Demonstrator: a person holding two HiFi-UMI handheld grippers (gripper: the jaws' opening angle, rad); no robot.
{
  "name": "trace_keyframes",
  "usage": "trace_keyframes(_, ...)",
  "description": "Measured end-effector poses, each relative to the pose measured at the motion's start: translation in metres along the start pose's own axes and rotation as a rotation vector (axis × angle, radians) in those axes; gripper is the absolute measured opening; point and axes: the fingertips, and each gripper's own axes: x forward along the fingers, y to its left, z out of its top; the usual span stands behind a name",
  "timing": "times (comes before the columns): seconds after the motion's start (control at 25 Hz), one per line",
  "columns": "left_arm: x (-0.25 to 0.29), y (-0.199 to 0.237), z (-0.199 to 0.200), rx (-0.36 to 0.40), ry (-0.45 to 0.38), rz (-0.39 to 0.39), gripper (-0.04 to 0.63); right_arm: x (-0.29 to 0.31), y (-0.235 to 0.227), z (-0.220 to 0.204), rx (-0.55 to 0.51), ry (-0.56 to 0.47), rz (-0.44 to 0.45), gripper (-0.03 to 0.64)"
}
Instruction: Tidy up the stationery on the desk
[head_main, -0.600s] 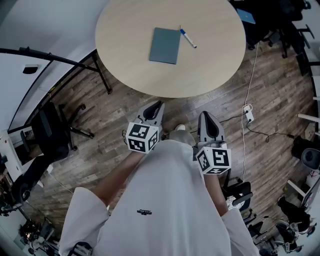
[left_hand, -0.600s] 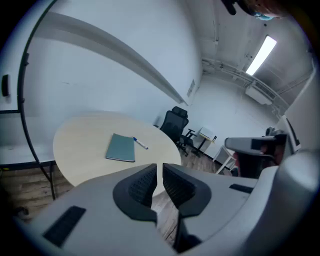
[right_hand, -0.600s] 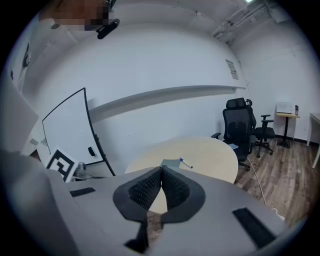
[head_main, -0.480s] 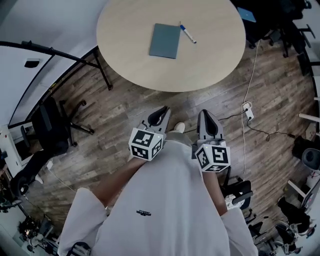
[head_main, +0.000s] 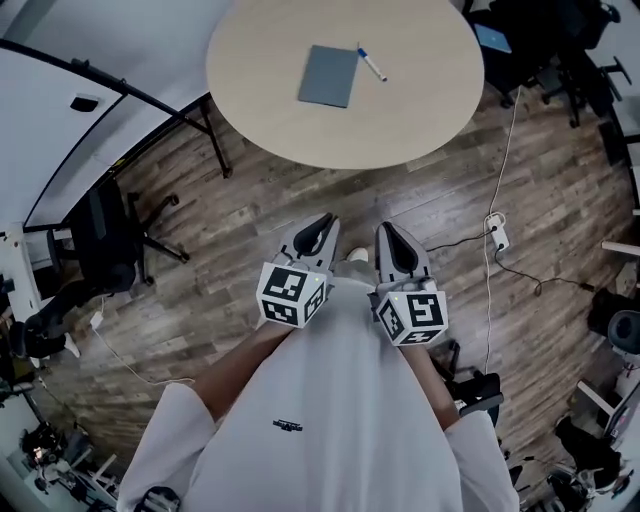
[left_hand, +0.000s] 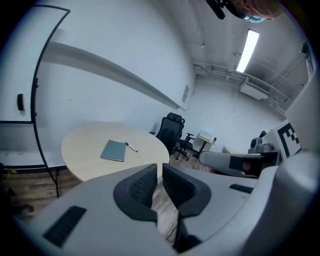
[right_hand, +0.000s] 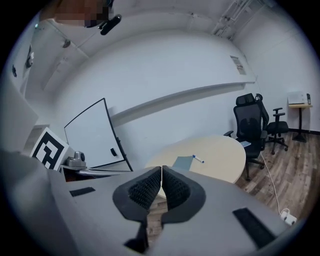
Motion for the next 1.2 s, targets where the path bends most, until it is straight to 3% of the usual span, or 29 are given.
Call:
trace_keyframes(0.36, -0.01, -0.008, -0.021, -0.056, -0.006, 0.093, 0.046, -0.013, -0.022, -0.007, 0.021, 0.001, 0.035, 0.035)
trace_keyframes(0.68, 0.022, 0.016, -0.008, -0.071, 0.008, 0.092, 0.046, 0.025, -0.052, -0.003, 0.075, 0.026, -0.002, 0.035)
trace_keyframes(1.2, 0.128, 0.127, 0.101, -0.072, 0.014, 0.005, 0.046, 0.188, -0.052, 0.066, 0.067, 0.066, -0.007, 0.035)
